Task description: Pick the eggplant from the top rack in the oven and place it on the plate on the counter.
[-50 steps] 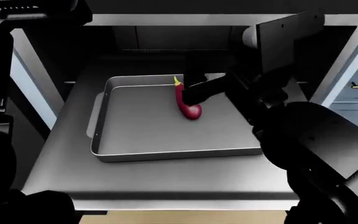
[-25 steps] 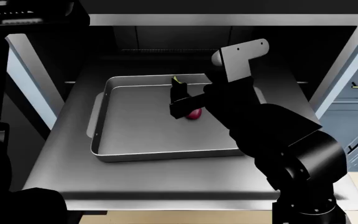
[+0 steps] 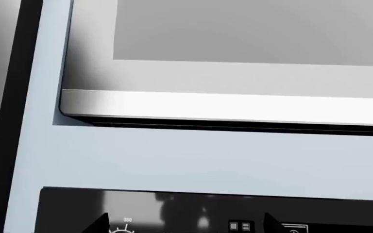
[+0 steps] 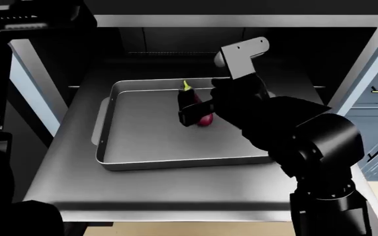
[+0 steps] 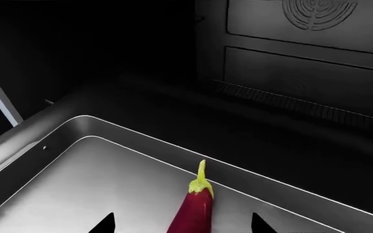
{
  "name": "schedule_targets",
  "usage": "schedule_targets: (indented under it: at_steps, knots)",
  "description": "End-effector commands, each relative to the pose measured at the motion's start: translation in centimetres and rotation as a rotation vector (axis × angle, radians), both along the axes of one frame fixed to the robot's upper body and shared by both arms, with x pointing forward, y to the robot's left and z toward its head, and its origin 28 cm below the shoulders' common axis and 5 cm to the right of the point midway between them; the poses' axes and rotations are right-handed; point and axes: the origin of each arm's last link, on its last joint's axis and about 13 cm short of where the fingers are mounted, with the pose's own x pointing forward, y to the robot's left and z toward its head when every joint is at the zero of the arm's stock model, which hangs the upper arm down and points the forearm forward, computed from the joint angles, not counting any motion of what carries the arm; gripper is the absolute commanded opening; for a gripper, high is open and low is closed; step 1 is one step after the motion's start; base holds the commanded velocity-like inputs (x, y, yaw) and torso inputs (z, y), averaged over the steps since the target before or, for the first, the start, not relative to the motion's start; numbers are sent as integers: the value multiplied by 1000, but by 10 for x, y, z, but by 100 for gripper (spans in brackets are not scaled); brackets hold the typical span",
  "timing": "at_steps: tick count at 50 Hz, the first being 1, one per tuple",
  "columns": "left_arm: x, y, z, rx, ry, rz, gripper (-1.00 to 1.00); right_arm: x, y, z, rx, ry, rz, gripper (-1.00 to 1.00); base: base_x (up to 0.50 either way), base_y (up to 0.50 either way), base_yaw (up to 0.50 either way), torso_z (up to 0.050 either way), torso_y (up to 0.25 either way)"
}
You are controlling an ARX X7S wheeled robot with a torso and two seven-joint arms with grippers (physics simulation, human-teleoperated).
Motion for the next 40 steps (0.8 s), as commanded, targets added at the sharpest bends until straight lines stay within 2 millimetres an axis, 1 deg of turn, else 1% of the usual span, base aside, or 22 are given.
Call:
schedule_targets:
  at_steps: [1,7,17,32,40]
  knots:
    - [0,-1,-1,-4,4,-4,100,3,-4,10,-69,38,33,100,0,0,0,0,0]
    - [-1,-1,-1,-4,3,-5,100,2,-5,9,-82,48,35,100,0,0,0,0,0]
    - [-1,-1,-1,-2,3,-6,100,5,-9,-5,-87,107,43,100,0,0,0,0,0]
    - [-1,-2,2,3,-4,-8,100,13,-11,-3,-96,149,54,100,0,0,0,0,0]
    - [0,-3,2,5,-4,-12,100,14,-11,-7,-101,159,56,100,0,0,0,0,0]
